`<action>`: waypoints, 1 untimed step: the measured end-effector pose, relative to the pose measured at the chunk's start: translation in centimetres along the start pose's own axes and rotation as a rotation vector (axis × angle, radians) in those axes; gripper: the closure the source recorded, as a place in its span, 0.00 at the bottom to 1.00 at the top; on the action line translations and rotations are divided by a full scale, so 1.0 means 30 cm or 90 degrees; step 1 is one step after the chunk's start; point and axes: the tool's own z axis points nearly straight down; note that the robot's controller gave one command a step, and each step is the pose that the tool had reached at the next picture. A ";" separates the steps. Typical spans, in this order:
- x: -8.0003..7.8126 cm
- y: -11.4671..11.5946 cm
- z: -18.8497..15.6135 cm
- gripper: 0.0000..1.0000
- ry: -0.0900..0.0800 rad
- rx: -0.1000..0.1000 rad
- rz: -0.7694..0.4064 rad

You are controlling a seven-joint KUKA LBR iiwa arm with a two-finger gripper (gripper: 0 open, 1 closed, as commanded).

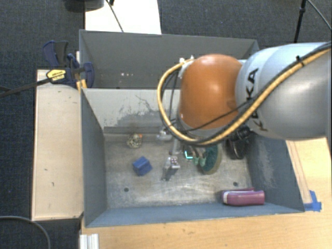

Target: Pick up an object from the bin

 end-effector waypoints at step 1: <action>-0.204 0.043 0.443 0.00 -0.007 -0.001 -0.157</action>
Offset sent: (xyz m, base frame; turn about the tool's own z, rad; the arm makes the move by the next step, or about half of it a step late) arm 0.0582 0.0126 -0.1342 -0.2481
